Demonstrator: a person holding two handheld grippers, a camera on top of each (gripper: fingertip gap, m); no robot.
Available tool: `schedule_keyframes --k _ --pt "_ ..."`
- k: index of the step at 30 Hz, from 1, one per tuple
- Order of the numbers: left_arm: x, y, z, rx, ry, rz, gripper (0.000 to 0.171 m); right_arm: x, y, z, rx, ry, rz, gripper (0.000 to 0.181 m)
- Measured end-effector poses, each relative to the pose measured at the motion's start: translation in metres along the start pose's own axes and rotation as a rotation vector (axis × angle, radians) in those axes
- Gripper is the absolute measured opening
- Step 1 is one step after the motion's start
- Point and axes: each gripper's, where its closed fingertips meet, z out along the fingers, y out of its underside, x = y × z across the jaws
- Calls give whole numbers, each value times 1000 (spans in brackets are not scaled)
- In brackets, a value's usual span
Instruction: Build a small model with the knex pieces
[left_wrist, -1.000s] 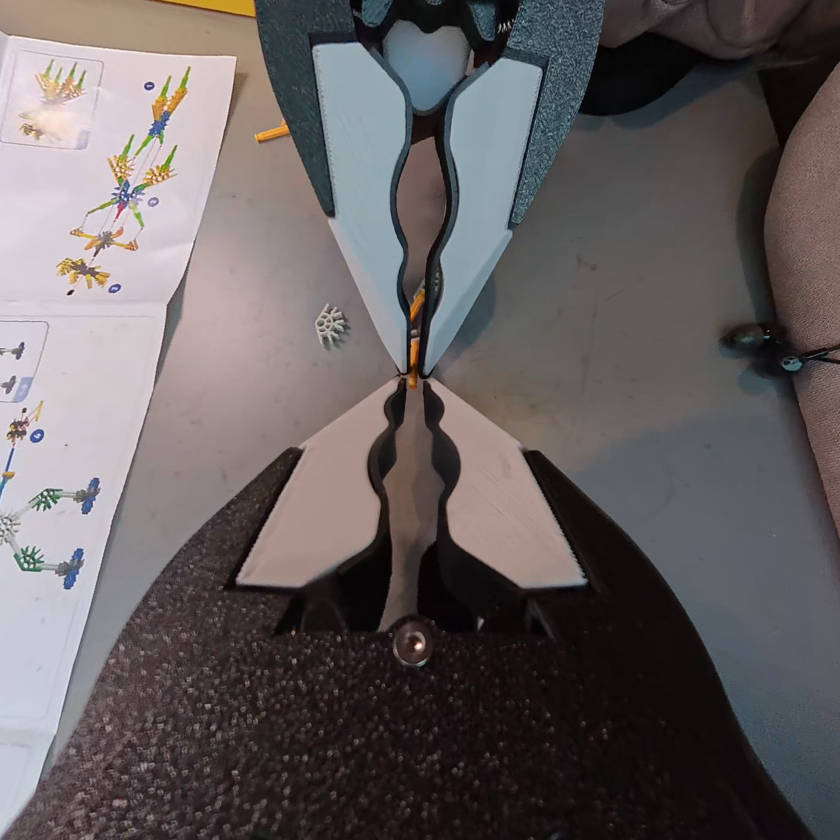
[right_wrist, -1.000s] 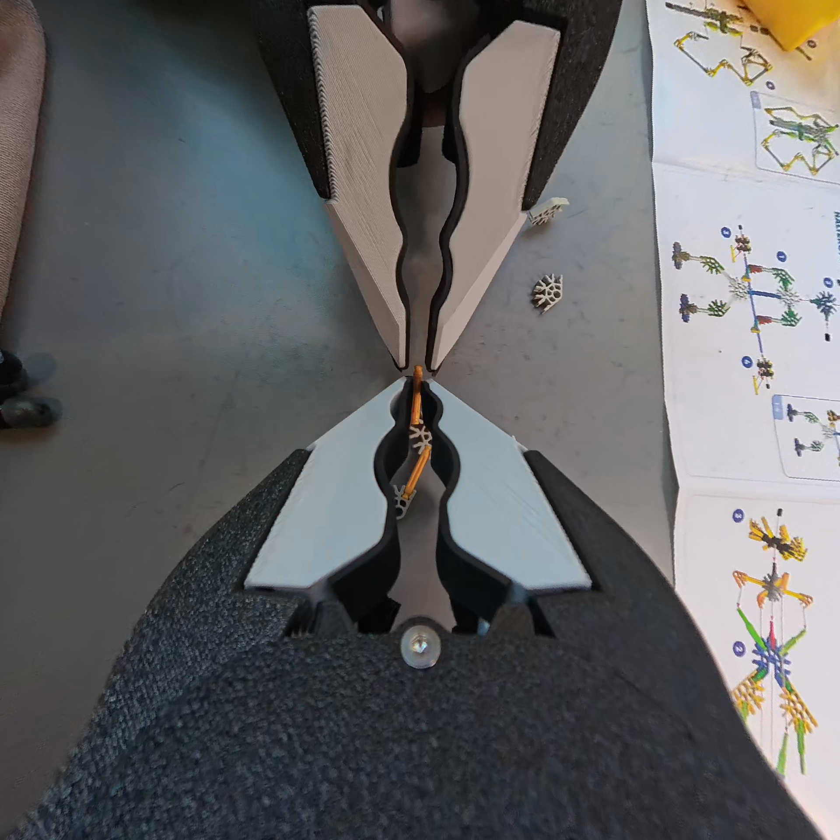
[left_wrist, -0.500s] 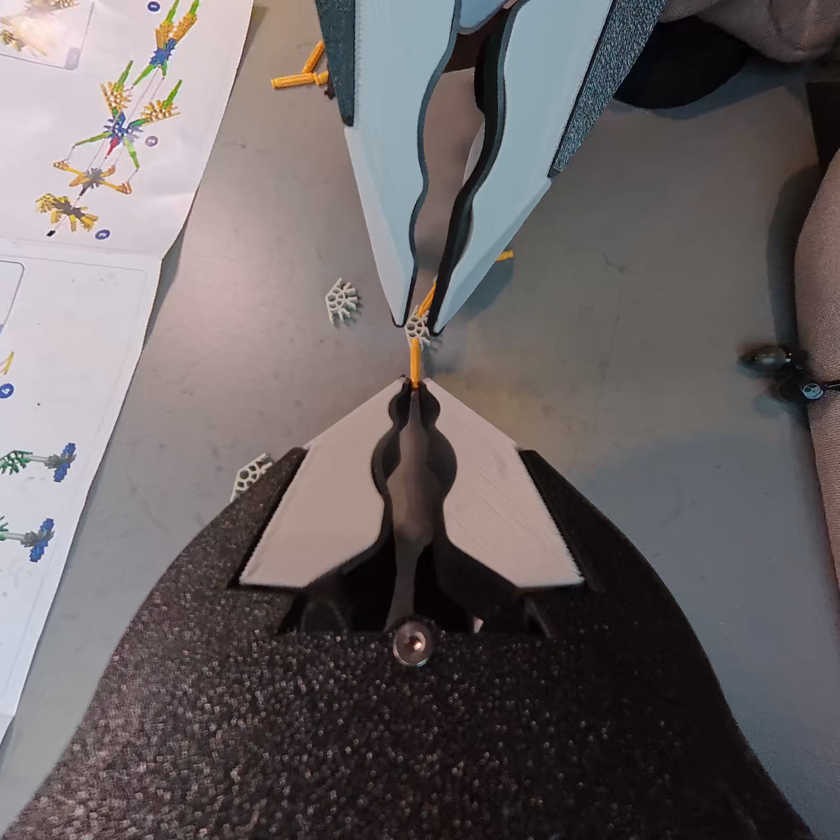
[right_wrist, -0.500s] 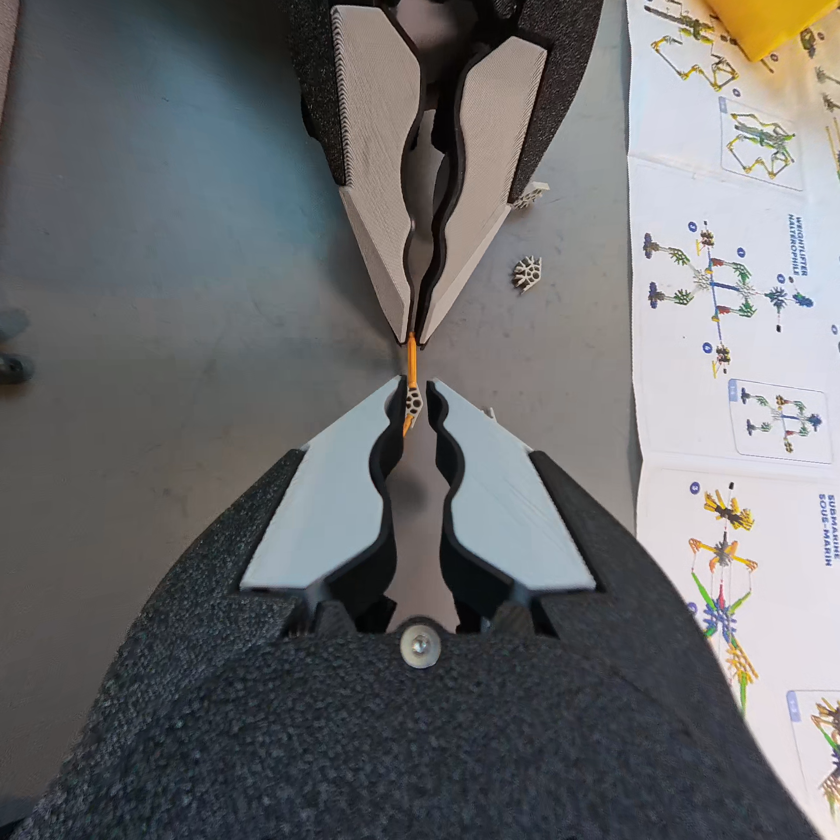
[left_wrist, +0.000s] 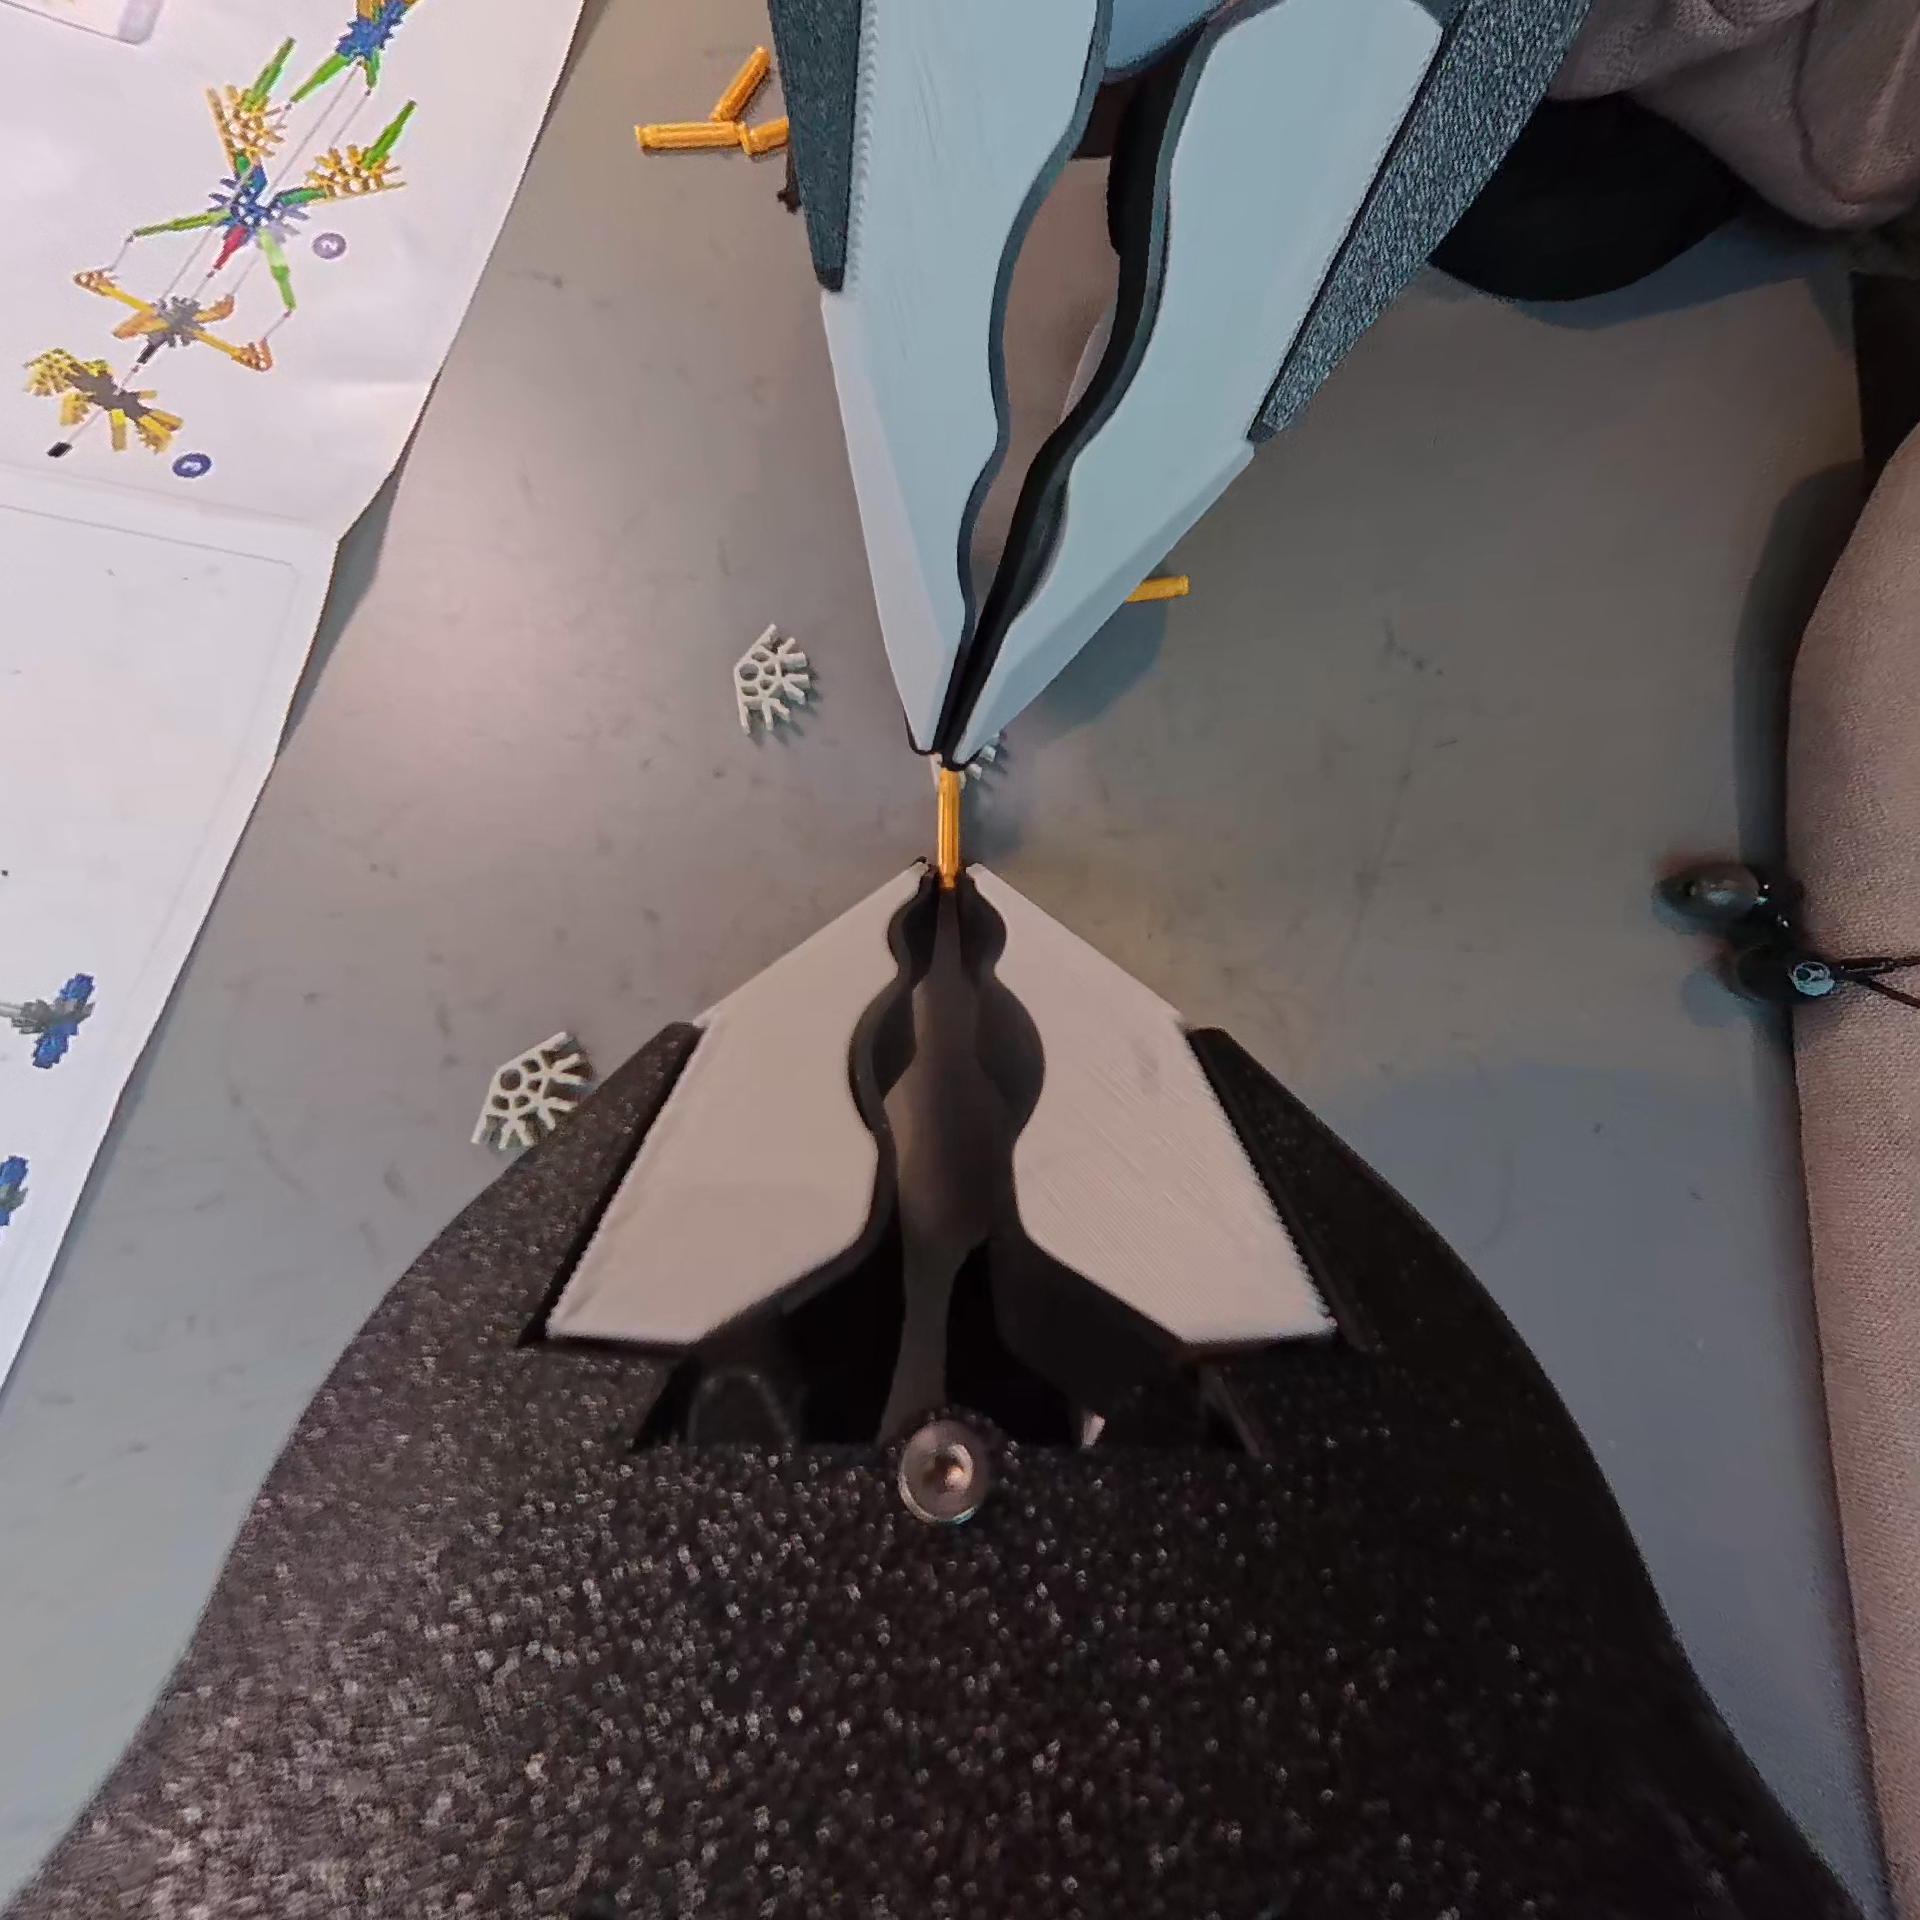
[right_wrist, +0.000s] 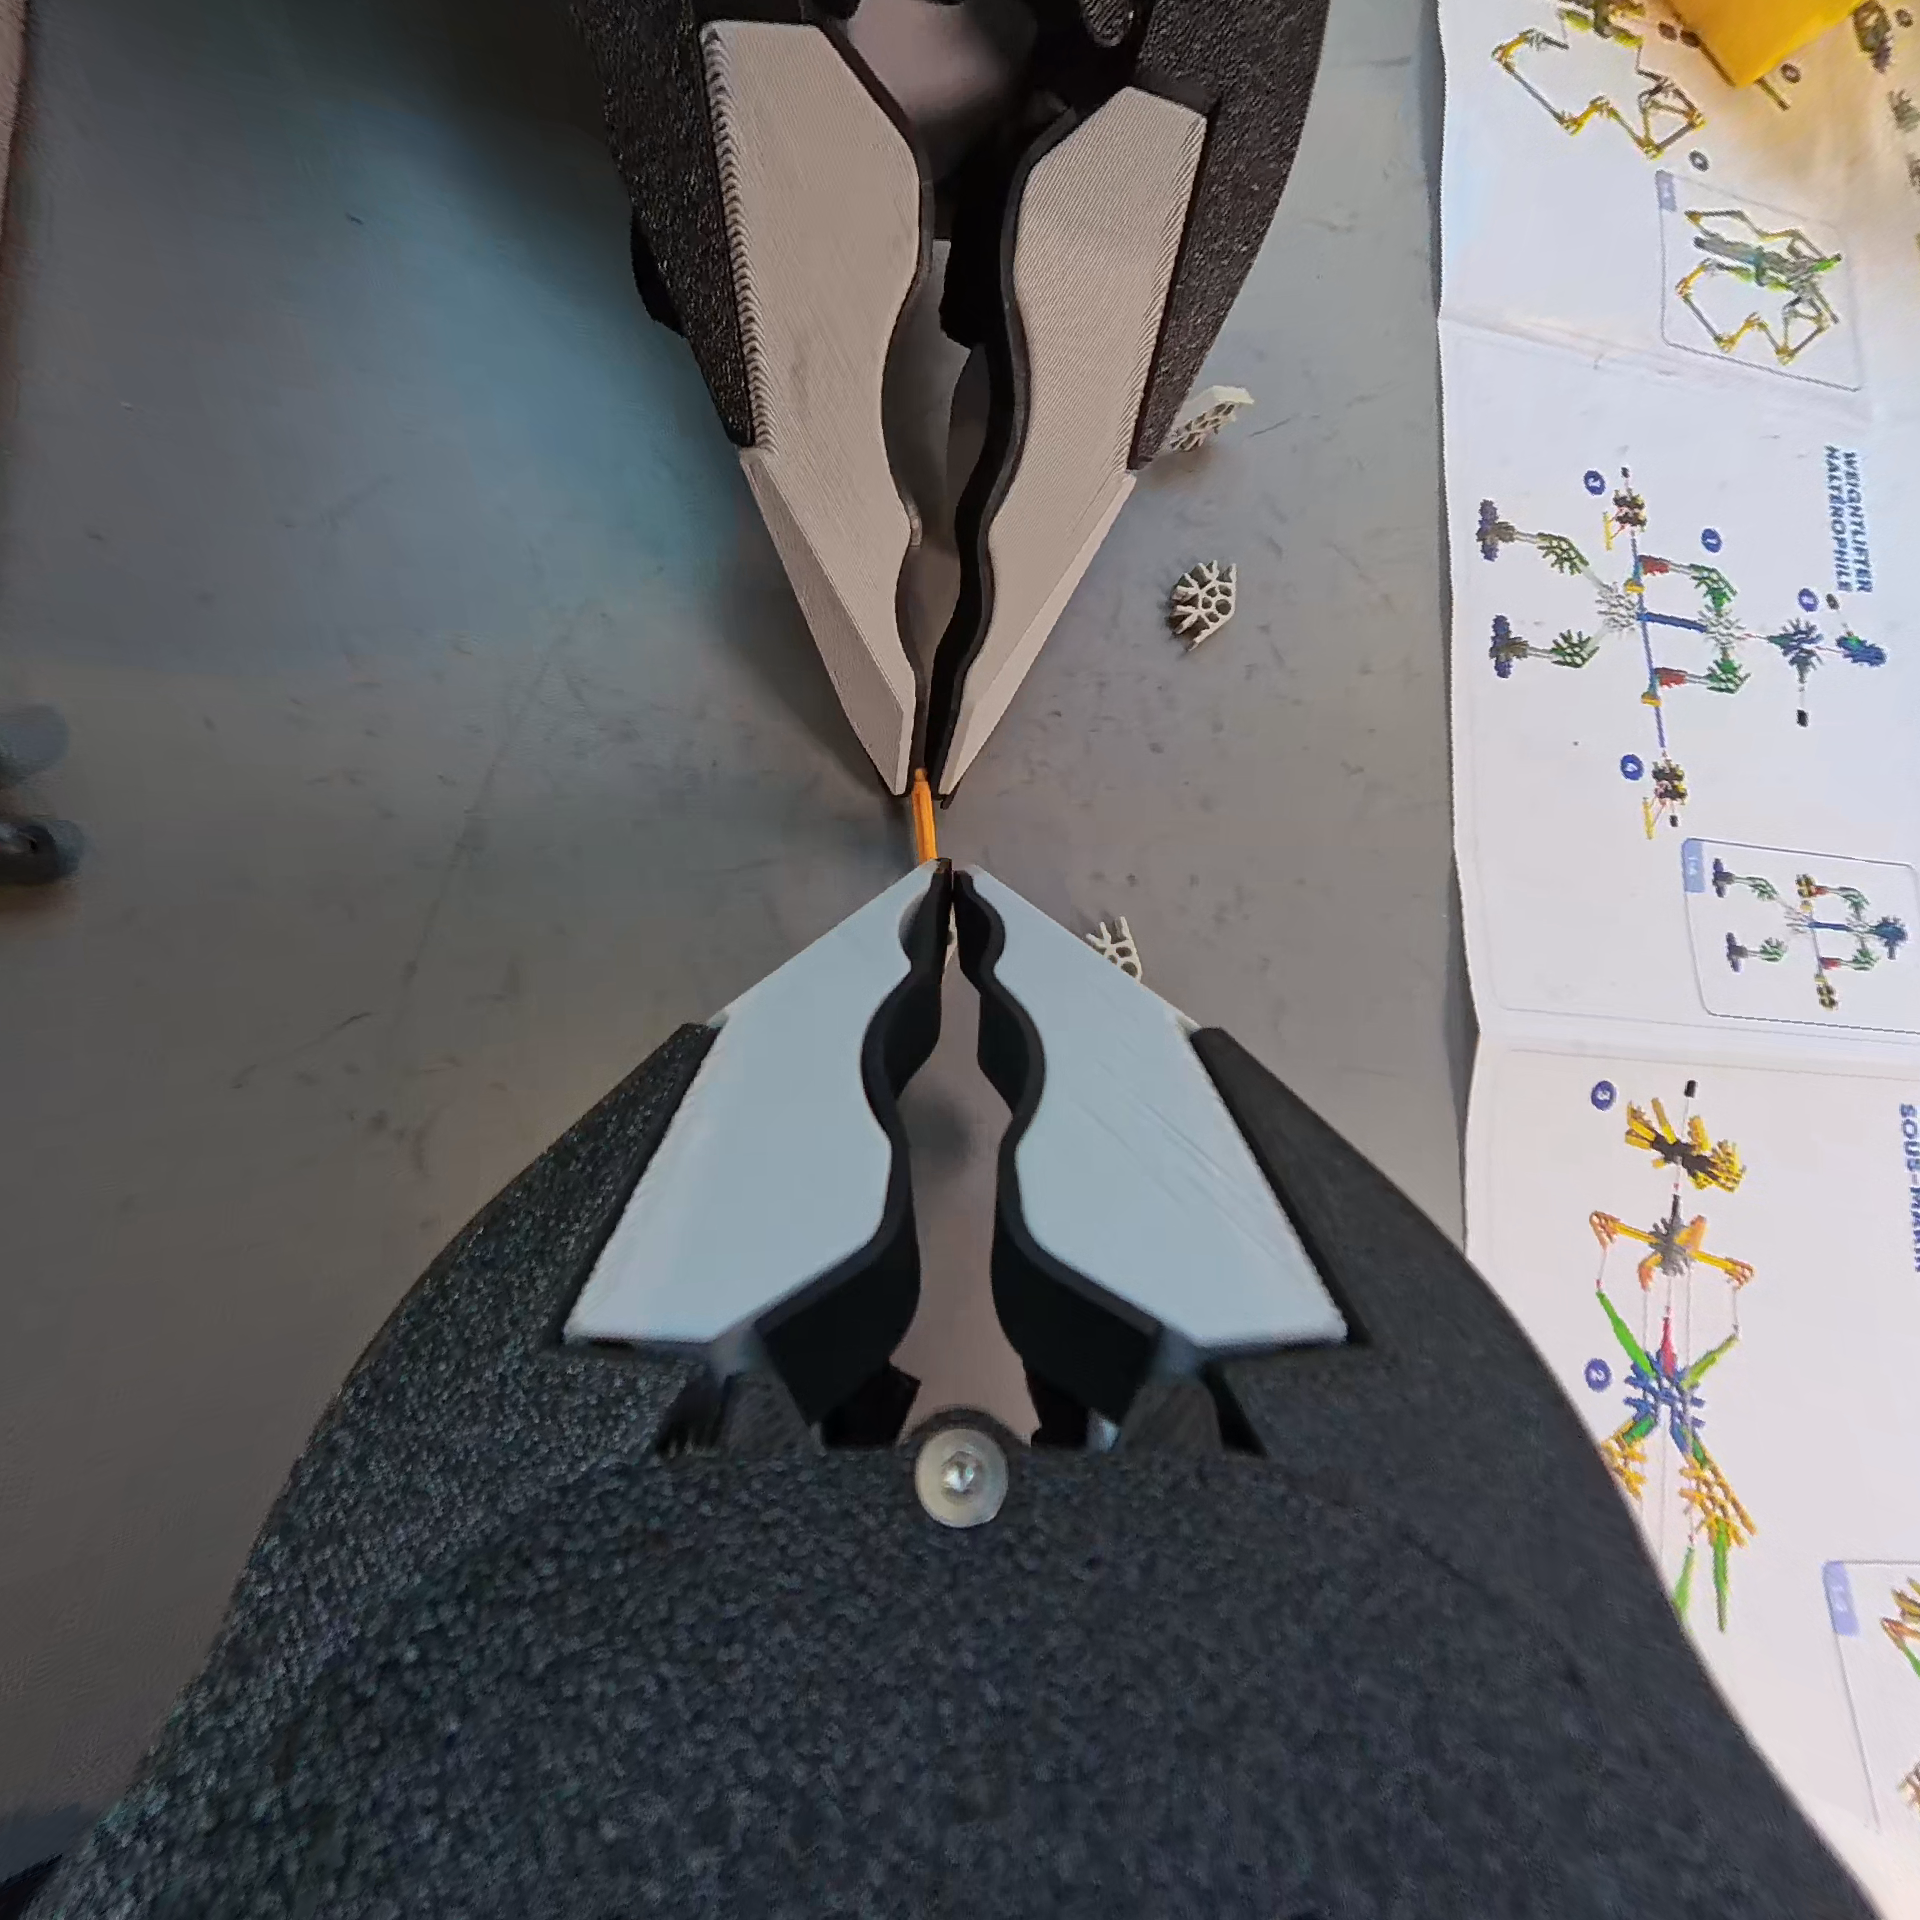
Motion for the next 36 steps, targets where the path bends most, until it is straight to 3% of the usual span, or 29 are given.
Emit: schedule_keyframes --k 6,17,26,32,36 --pt "1 -2 1 9 5 -27 3 10 7 -12 0 19 44 0" --pt "-1 -6 1 37 6 -57 3 -4 31 -11 -106 -81 97 0" --pt "1 -3 4 17 10 -60 3 -2 28 -12 -97 -67 103 0" --pt "1 -3 5 9 1 -52 3 2 -1 -12 21 -30 87 0" --pt "1 -3 5 7 -1 -52 3 -1 3 1 -37 -34 94 0"
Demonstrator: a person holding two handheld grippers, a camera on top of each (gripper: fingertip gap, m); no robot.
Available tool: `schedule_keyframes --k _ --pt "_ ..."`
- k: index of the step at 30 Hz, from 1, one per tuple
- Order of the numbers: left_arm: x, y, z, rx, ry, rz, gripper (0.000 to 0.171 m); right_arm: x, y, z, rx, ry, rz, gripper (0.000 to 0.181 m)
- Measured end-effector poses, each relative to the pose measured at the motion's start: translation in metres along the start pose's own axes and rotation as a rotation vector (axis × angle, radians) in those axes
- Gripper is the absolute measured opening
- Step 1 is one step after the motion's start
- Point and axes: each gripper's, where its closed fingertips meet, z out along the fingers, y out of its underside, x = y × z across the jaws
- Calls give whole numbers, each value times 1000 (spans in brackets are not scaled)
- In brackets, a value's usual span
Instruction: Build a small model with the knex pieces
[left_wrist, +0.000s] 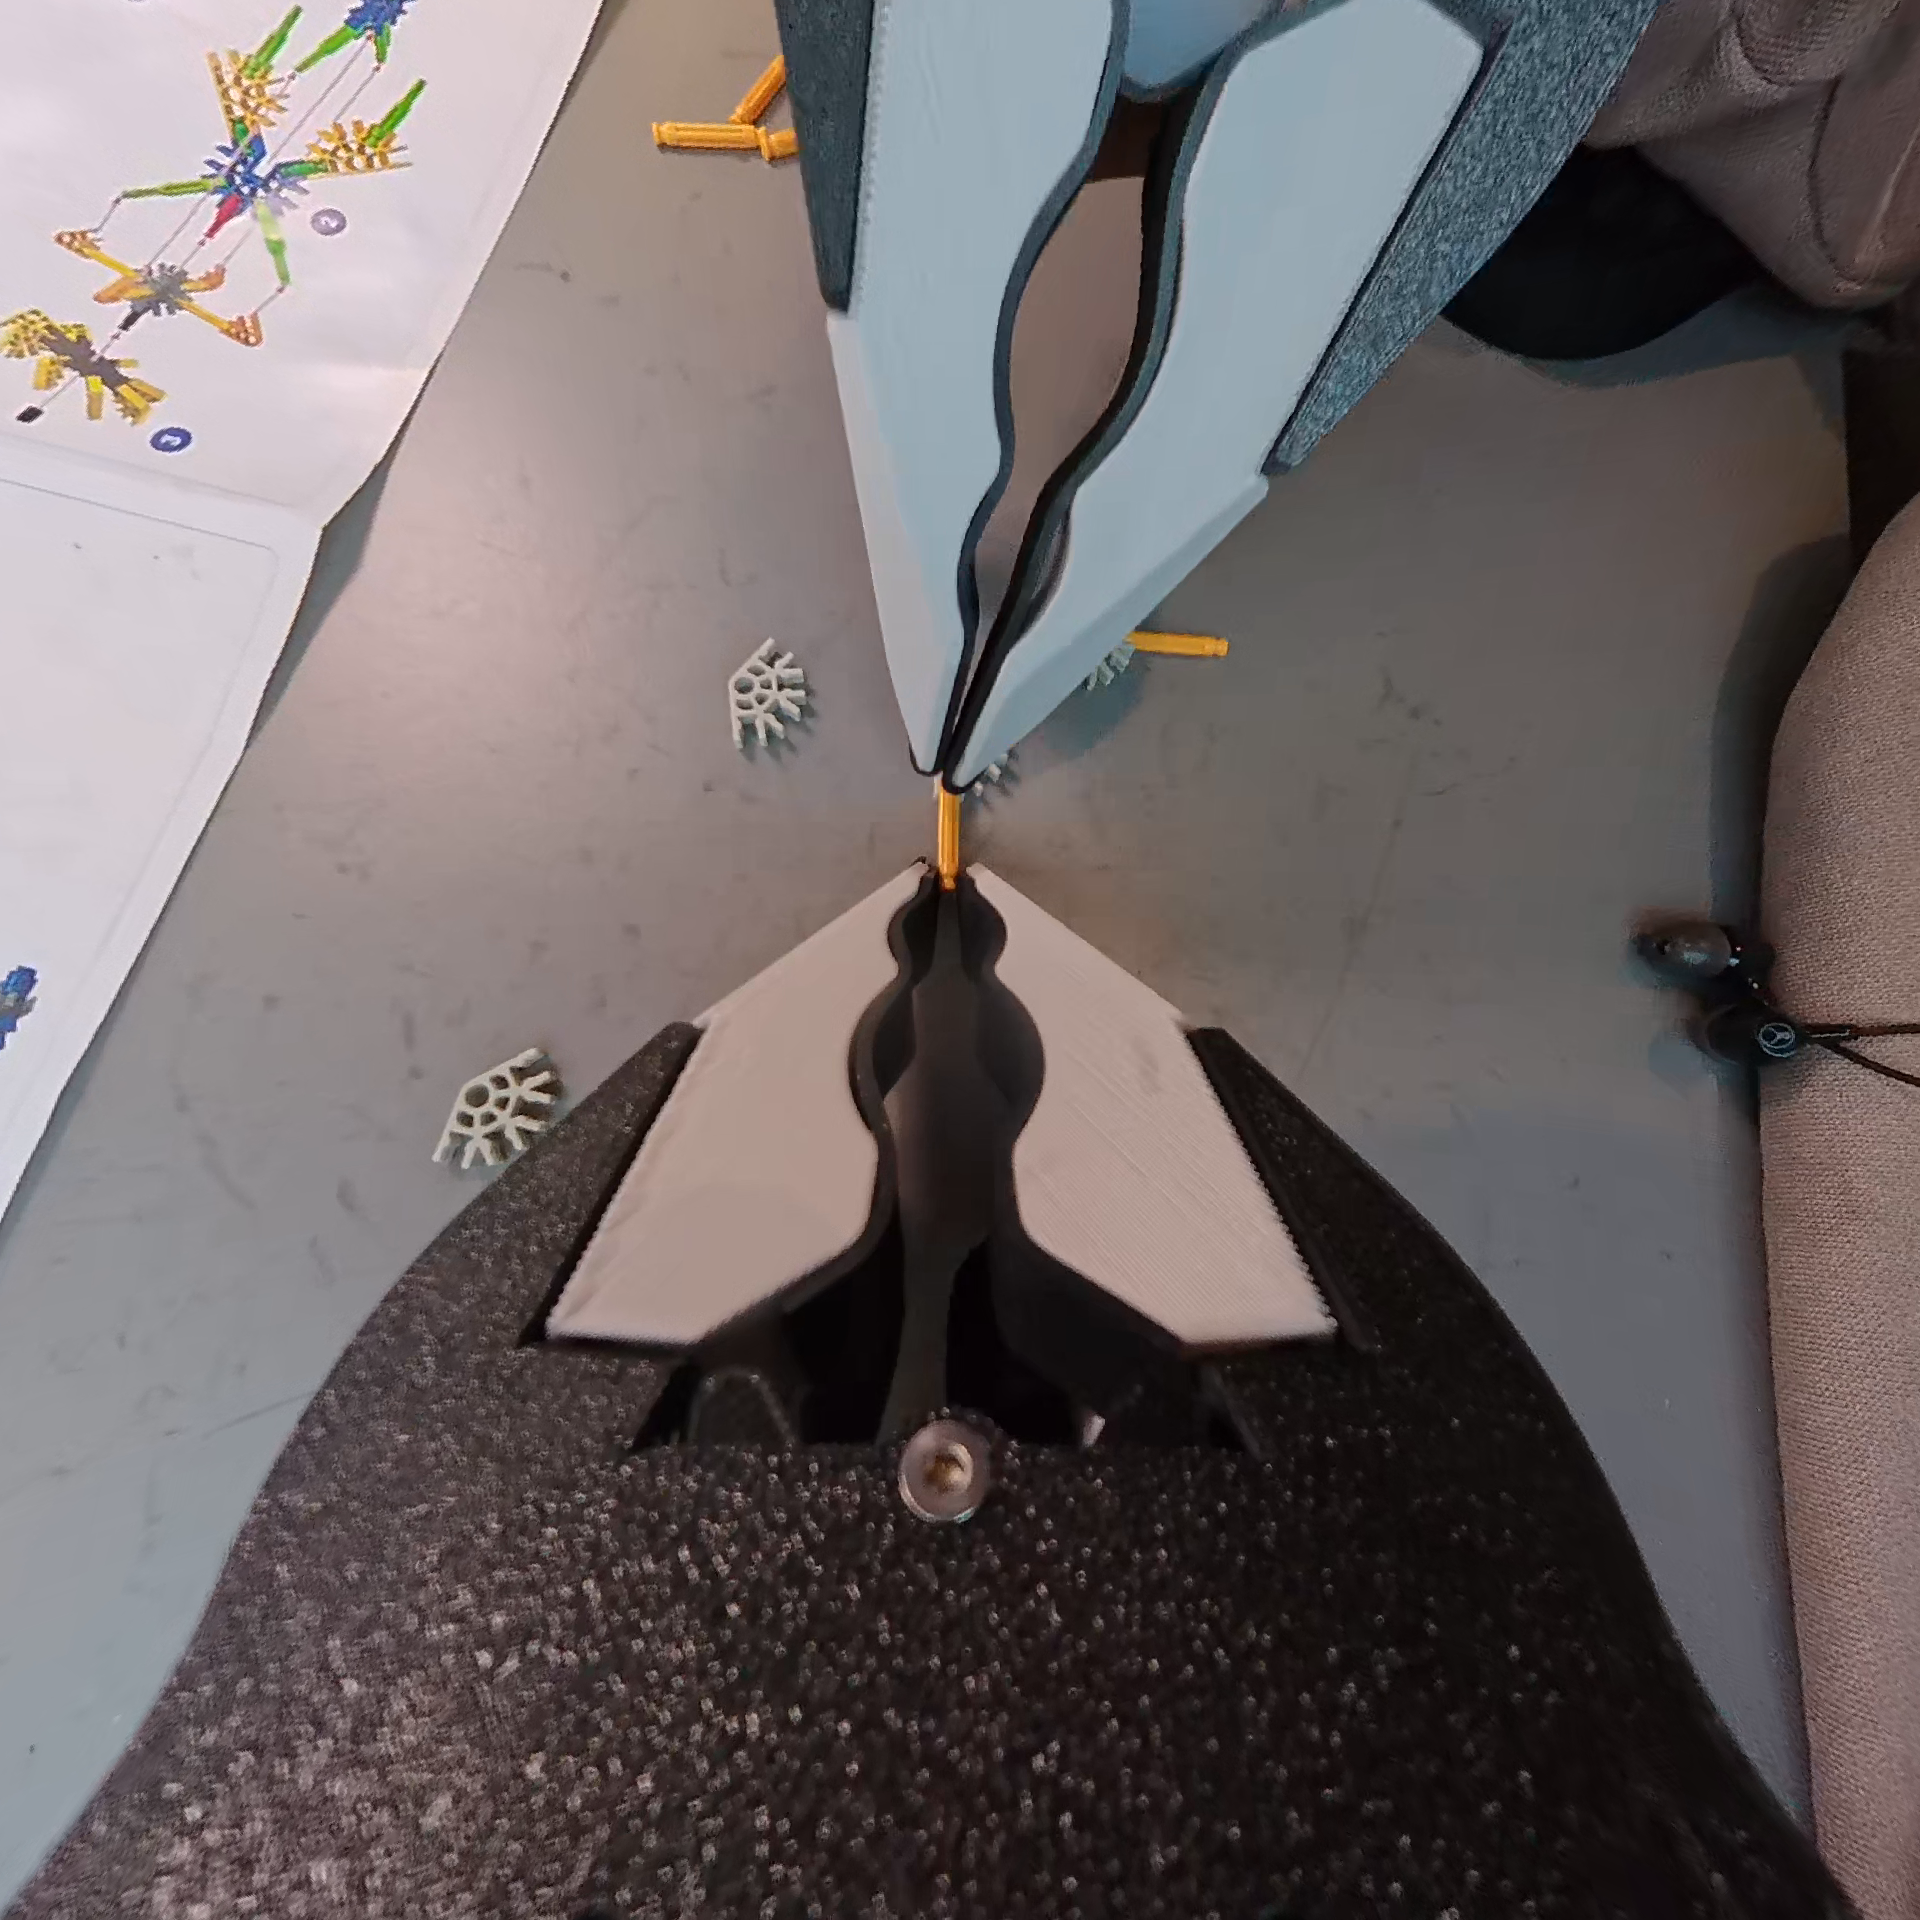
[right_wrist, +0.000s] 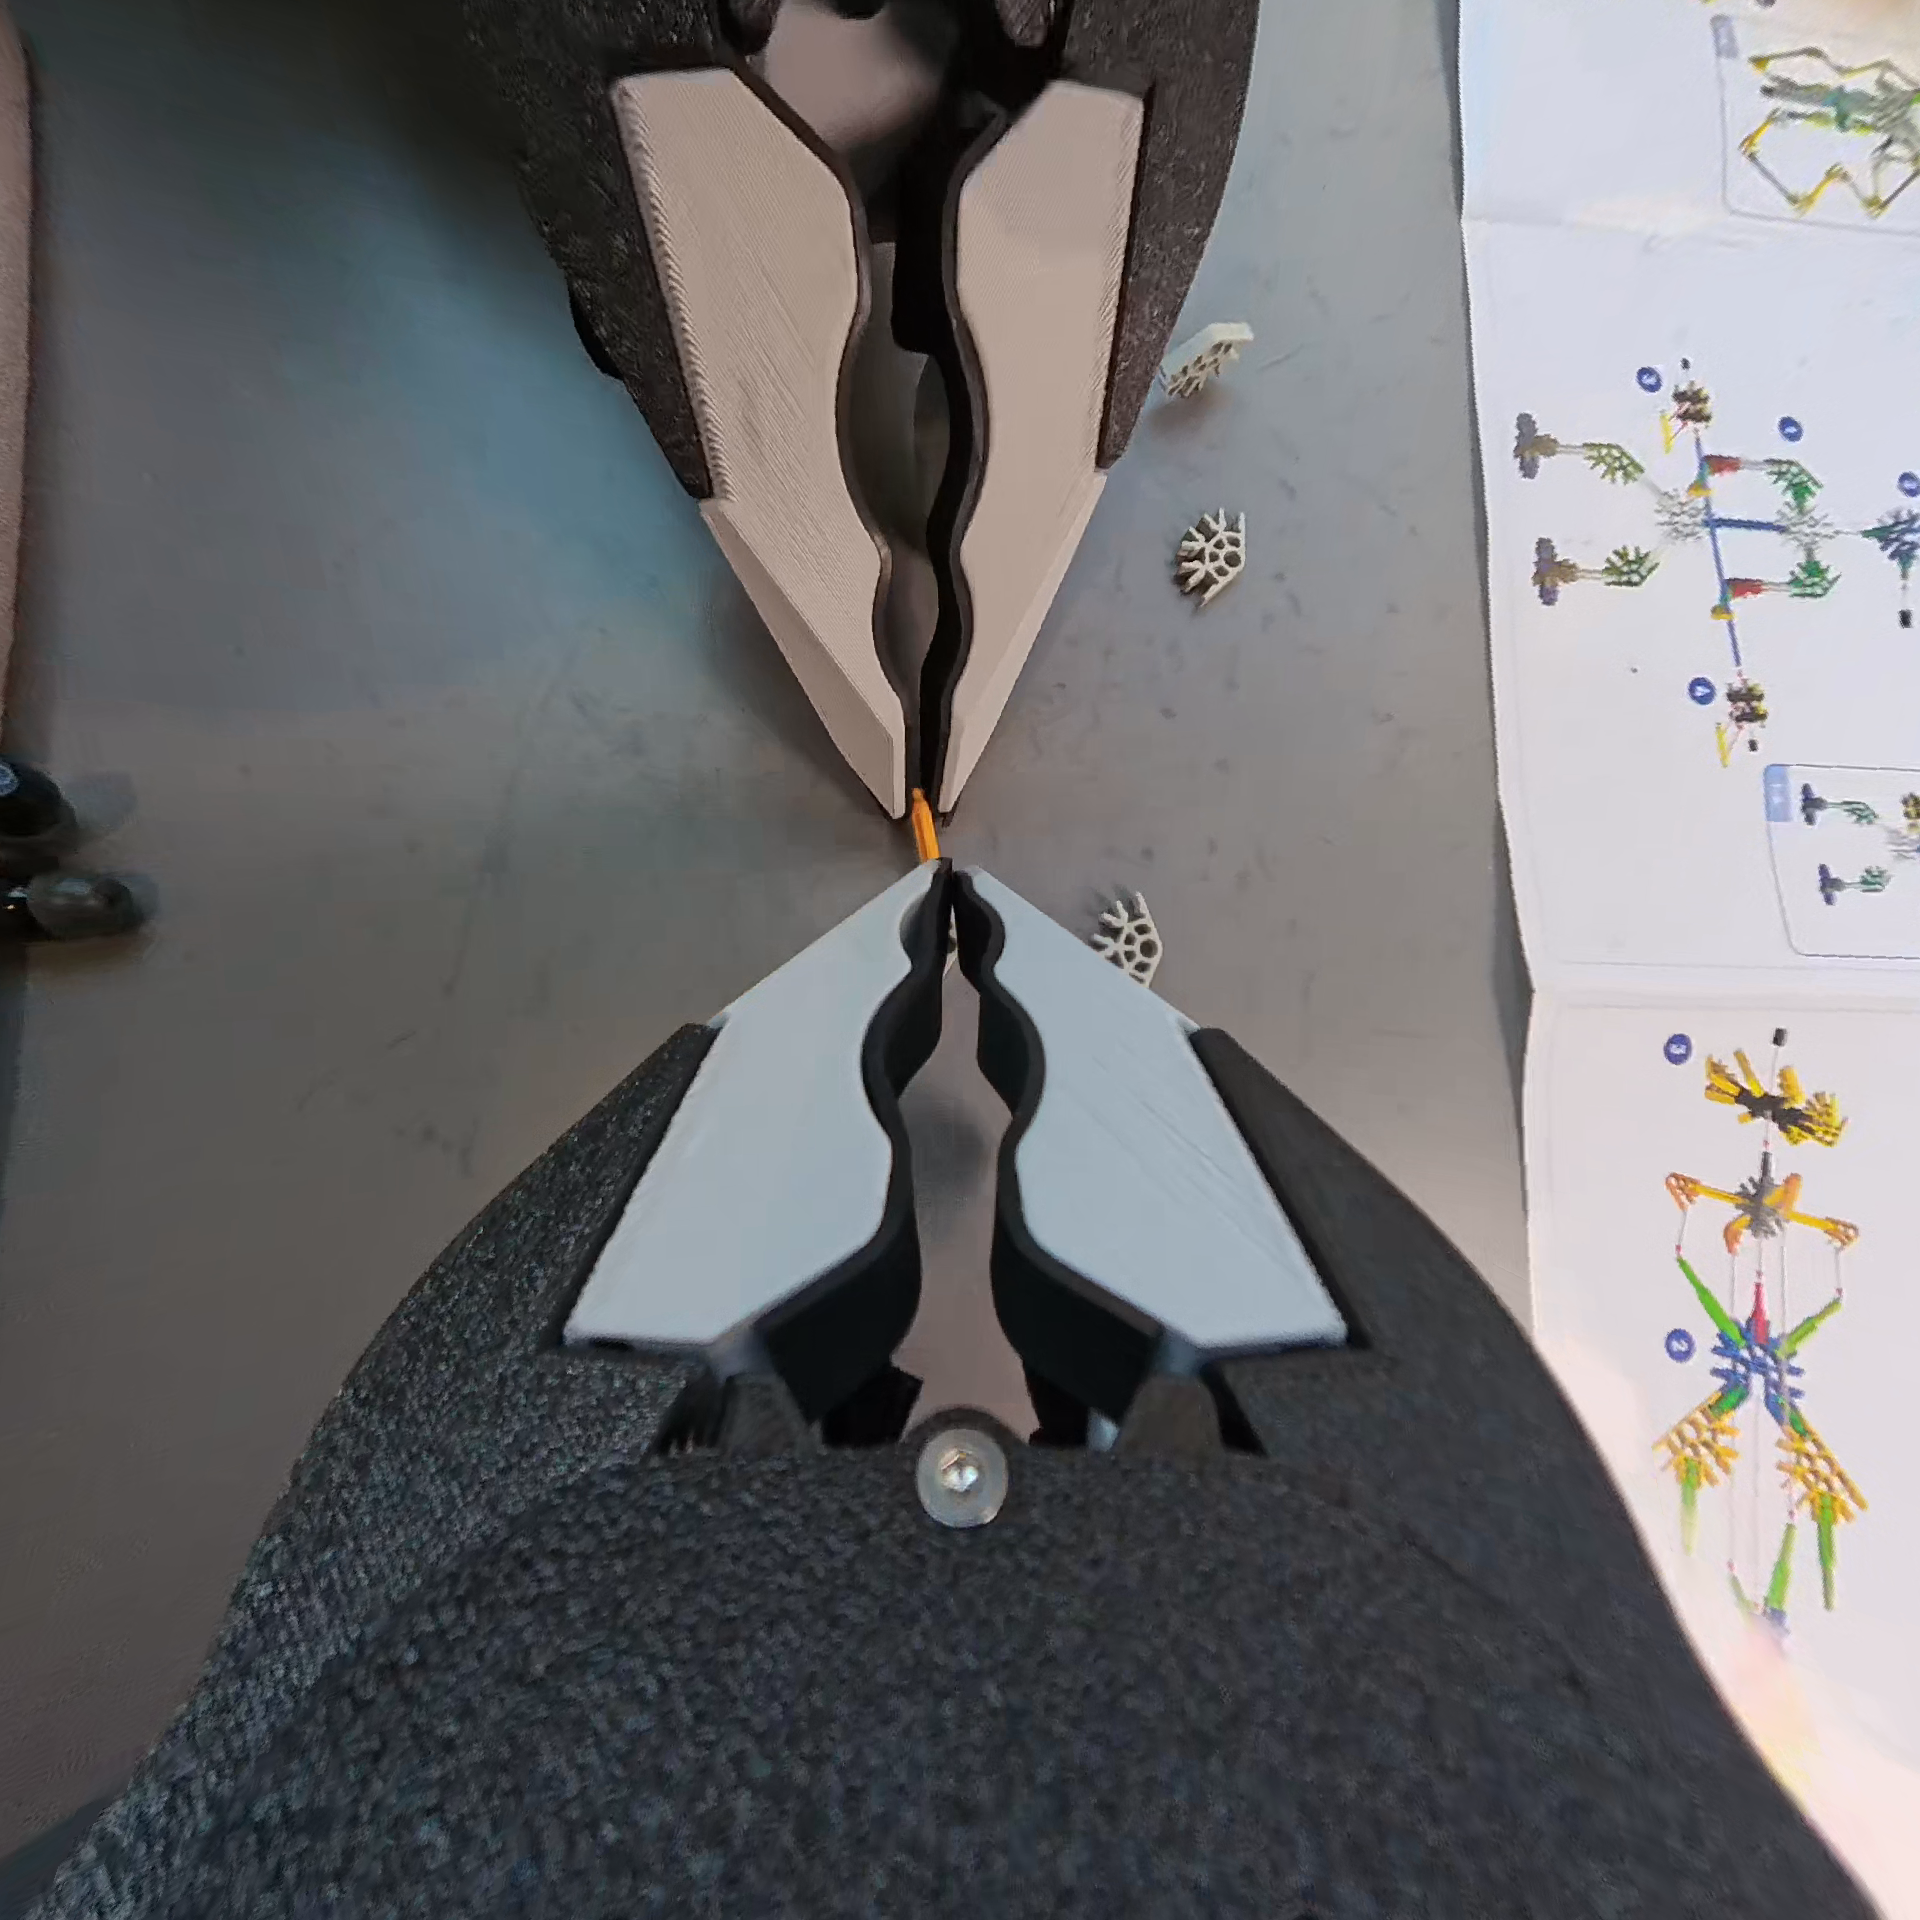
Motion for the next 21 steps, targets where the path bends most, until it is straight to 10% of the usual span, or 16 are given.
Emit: schedule_keyframes --k 21 --pt "1 -6 -8 32 14 11 5 -3 4 5 -58 -61 154 0"
